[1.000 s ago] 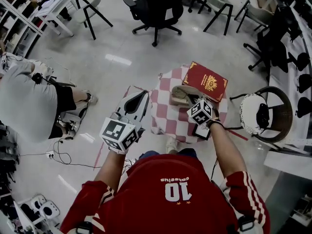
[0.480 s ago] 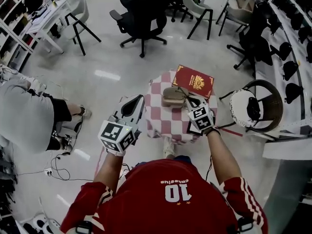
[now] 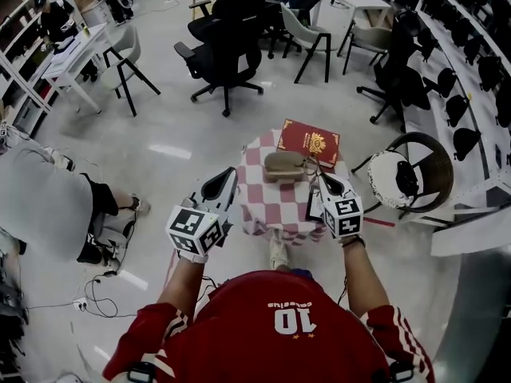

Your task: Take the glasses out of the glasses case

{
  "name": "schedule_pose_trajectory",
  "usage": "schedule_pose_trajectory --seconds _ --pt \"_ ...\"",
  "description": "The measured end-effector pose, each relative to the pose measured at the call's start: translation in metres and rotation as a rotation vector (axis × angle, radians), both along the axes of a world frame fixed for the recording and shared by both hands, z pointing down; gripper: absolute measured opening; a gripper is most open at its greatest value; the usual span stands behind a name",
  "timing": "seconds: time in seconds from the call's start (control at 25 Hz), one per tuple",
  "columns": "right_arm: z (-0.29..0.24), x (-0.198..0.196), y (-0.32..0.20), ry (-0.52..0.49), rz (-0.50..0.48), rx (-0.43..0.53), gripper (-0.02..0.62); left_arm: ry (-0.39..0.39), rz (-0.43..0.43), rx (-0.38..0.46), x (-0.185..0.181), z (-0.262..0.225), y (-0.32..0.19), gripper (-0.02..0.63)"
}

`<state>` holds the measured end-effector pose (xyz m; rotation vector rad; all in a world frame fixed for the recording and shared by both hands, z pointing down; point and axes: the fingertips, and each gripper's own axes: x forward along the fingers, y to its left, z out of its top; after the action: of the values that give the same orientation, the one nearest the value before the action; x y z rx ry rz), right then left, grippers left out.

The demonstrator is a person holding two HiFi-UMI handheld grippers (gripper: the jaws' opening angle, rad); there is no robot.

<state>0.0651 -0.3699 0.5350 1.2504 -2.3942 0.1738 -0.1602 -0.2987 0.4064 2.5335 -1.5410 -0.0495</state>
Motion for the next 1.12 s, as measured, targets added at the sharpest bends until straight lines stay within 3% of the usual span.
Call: schedule_pose_trajectory --seconds 0.6,0.84,1.12 --pt "-0.105 -0.012 0.138 -0.179 0.1 0.211 0.025 0.014 0.036 0.059 -0.02 -0.031 0.081 0.008" --pt "-0.147 -0.011 0.176 -0.273 0.139 0.285 0.025 0.003 0.063 0.096 -0.017 -0.048 0.1 0.008" --pt "-0.175 -0.003 0.201 -0.316 0.199 0.372 0.024 -0.012 0.059 0.143 -0.02 -0.062 0.112 0.008"
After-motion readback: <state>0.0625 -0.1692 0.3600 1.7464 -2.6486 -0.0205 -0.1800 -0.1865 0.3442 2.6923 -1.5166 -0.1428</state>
